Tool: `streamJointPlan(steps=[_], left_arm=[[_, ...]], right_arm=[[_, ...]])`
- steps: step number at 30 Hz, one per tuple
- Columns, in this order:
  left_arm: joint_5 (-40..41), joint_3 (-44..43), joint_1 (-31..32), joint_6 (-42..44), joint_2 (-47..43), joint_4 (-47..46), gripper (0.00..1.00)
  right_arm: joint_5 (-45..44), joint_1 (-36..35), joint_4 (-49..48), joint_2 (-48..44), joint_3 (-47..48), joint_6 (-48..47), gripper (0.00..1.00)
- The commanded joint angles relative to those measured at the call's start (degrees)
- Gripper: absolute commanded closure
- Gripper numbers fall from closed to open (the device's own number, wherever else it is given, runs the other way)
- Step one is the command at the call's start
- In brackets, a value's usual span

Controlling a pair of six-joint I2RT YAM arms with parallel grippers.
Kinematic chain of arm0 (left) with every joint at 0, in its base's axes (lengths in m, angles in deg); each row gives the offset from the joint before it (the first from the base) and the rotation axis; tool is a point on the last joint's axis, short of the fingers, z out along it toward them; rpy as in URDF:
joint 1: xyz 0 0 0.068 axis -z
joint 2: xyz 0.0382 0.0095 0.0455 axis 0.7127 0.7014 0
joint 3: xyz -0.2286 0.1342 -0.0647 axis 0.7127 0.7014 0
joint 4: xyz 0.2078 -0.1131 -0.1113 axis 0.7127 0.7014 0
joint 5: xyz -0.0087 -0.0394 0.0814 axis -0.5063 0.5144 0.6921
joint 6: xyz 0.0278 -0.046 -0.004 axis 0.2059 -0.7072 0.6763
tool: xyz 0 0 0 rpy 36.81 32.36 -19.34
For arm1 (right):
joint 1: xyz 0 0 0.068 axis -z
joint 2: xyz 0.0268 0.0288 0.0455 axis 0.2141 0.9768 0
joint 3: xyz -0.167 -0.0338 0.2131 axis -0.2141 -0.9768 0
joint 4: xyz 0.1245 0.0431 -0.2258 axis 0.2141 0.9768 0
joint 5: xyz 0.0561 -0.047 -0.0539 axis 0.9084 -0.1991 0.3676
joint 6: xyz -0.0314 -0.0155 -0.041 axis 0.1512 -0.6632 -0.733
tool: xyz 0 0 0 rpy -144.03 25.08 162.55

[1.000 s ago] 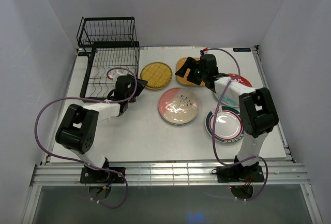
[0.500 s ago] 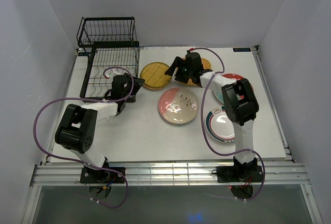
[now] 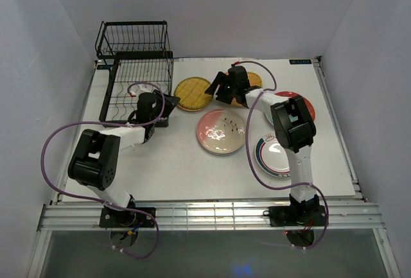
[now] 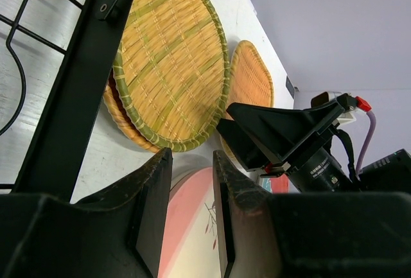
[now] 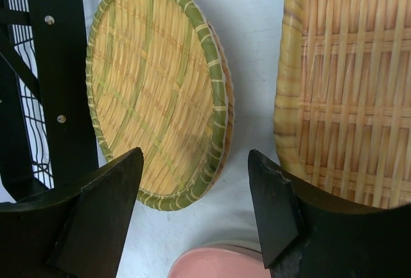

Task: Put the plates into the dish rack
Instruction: Pick up the plate at the center of the board.

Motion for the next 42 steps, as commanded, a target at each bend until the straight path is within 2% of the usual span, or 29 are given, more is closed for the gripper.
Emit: streamJointPlan(steps=[1,6,16,17,19,21,24,28,33,35,42], left_arm=[[-0.90,0.64,-0.52,0.07,-1.85,-1.10,0.58],[-1.60,0.64,-0.52,0.42,-1.49,-1.63,0.58],[-1.87,0.46,-0.69,0.77,-1.23,-1.89,0.57],[-1.87,0.46,-0.69,0.78,-1.06,-1.89,0.56],[-0.73,0.55,-0.78,0.78,-1.14,-1.80,0.53],[-0.02,0.81,-0.78,0.60,-1.32,-1.80,0.42],[-0.28,0.55,-0.78,1.04,-1.23,-1.80,0.36],[-1.07,0.29,-0.78,0.95,-0.27,-1.80,0.35],[-2.21,-0.59,-0.78,0.16,1.84,-1.80,0.34],[-3.26,-0.94,-0.69,-0.19,3.51,-1.80,0.35],[-3.27,-1.03,-0.70,-0.11,3.25,-1.89,0.35]], right_arm=[[0.82,-0.40,-3.11,0.78,1.76,1.46,0.28],[2.31,-0.48,-3.20,2.45,3.42,1.81,0.30],[2.05,-0.92,-4.26,2.28,3.16,1.81,0.54],[1.97,-0.83,-4.34,2.28,3.16,1.90,0.55],[1.96,-0.83,-4.35,1.93,2.99,1.81,0.62],[1.70,-0.92,-4.87,1.32,2.55,1.81,0.68],[1.44,-1.01,-5.40,0.61,1.67,1.55,0.73],[1.96,-0.92,-5.57,0.44,1.58,1.73,0.77],[2.49,-0.92,-8.03,-1.14,-0.87,2.87,0.89],[2.49,-0.92,-8.56,-1.93,-1.32,2.87,0.92],[2.23,-0.92,-8.30,-3.52,-2.29,1.82,0.92]])
